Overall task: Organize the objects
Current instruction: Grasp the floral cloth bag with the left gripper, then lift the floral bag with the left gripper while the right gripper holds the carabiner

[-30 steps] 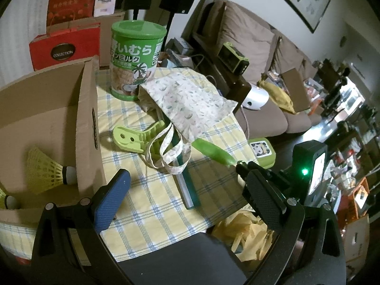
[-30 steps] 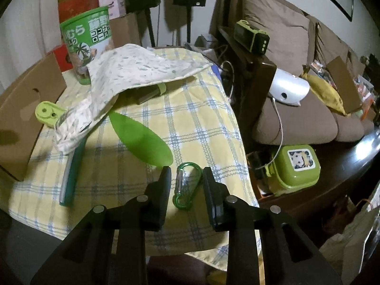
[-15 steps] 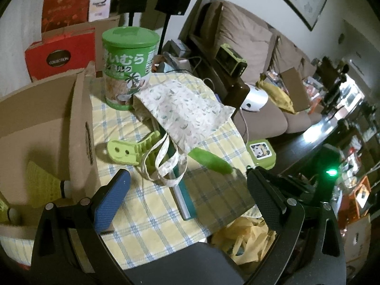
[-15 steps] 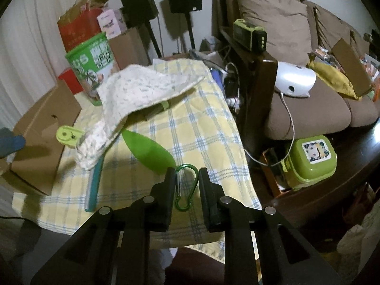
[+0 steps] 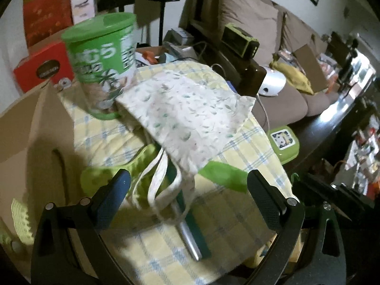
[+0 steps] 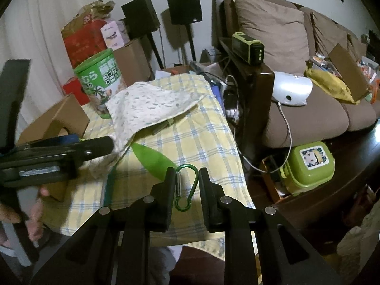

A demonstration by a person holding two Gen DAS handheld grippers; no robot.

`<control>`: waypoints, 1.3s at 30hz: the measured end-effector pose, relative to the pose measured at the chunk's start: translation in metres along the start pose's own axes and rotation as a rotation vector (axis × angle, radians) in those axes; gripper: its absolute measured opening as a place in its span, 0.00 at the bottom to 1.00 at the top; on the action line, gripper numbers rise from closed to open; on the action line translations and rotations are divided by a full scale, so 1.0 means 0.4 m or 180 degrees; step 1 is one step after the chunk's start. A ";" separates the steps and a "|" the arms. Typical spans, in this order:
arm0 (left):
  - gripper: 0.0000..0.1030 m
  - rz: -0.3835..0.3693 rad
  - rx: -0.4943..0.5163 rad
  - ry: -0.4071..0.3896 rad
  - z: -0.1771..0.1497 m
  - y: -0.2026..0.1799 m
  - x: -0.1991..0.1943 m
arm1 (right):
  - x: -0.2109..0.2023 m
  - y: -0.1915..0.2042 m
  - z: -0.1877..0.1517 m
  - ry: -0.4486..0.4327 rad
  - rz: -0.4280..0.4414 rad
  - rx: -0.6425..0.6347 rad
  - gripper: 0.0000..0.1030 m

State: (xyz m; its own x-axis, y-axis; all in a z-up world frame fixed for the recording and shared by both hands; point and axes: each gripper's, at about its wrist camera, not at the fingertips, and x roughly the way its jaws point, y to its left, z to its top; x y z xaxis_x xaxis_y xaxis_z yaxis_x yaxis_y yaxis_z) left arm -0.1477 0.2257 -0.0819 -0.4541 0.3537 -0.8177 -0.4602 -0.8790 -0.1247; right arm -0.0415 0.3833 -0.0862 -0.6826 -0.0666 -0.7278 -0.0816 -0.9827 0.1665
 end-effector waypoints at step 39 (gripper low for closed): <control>0.02 -0.0127 -0.0346 -0.0623 0.074 0.085 -0.220 | -0.075 0.049 0.054 -0.0202 0.0202 -0.0070 0.18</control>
State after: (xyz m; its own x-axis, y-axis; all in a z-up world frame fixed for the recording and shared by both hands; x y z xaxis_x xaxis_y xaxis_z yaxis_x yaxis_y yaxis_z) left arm -0.1458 0.1739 0.0025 -0.5815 0.4348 -0.6876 -0.4006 -0.8887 -0.2231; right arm -0.0383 0.3697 -0.0468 -0.7305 -0.1185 -0.6725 -0.0213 -0.9804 0.1958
